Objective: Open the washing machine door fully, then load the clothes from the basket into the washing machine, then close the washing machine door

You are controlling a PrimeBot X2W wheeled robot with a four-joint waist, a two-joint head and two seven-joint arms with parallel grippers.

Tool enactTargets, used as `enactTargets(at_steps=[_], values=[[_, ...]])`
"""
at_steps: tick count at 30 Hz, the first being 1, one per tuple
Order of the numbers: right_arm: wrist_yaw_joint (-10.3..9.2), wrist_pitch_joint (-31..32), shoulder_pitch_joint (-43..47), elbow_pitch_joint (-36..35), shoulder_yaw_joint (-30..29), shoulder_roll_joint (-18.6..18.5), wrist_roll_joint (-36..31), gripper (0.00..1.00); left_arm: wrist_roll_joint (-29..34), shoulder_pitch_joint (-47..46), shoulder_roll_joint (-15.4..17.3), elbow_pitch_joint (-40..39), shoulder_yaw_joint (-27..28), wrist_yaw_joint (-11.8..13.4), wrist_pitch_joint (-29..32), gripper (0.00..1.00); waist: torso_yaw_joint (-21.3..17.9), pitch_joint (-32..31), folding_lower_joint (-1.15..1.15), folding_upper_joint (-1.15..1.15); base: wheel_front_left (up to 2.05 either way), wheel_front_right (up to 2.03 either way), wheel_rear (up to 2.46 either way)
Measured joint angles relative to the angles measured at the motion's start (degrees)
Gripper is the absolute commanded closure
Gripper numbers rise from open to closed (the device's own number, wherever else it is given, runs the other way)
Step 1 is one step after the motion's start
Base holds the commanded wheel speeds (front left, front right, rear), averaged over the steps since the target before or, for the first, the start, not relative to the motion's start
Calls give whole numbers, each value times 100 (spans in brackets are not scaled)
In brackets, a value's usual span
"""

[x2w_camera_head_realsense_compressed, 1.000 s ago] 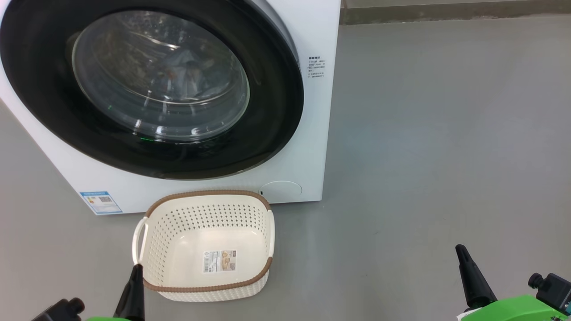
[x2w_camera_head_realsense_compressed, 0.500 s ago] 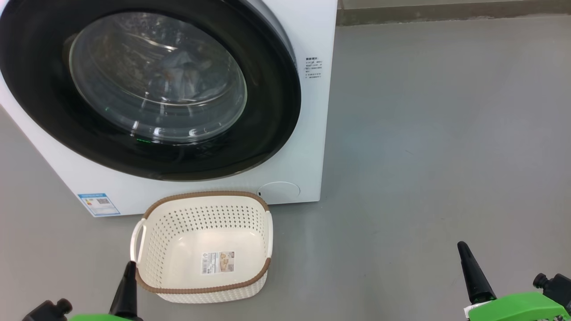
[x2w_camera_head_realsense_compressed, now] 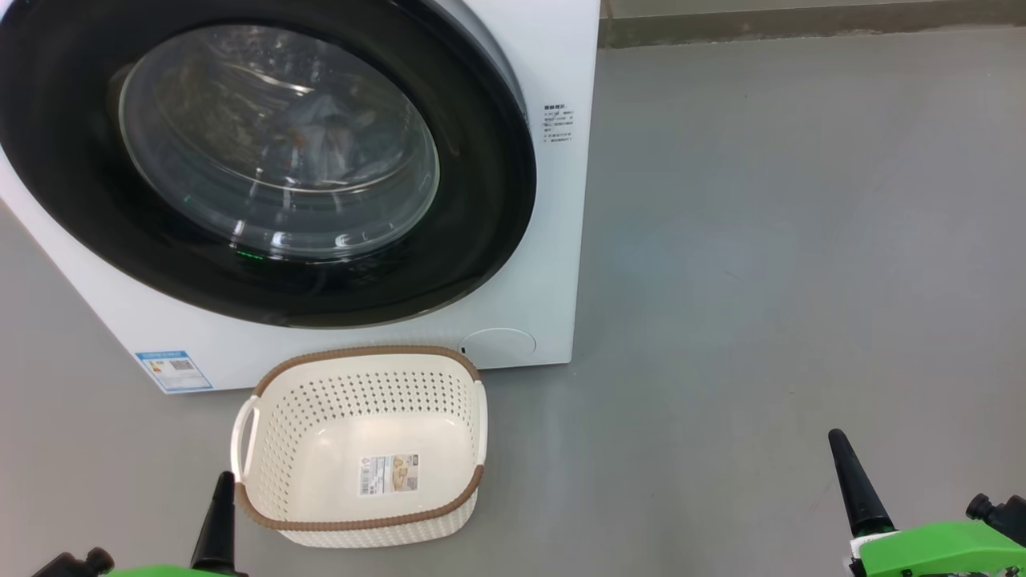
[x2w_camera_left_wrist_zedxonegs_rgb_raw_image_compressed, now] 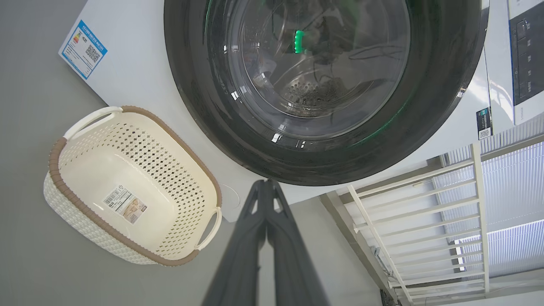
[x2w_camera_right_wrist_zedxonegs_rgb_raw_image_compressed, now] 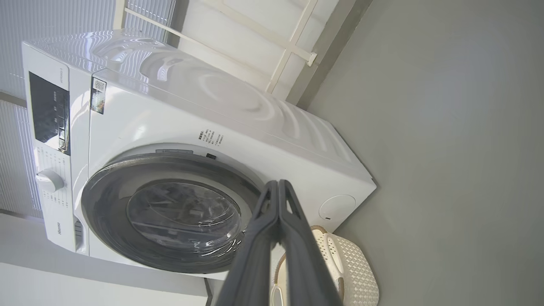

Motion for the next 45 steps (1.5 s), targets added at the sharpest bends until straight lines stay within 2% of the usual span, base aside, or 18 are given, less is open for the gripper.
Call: enactTargets(at_steps=[33, 40, 45], values=[[0, 345, -226, 308, -113, 1, 2157, 100, -2119, -225, -125, 192, 477, -246, 446, 100, -95, -27, 0, 0, 0, 0, 0], [0, 408, -322, 370, -142, 1, 2533, 100, -2475, -270, -152, 224, 566, -297, 501, 100, -109, -31, 0, 0, 0, 0, 0], [0, 410, -347, 374, -155, 1, 2563, 100, -2495, -309, -155, 226, 580, -298, 543, 100, -110, -31, 0, 0, 0, 0, 0]])
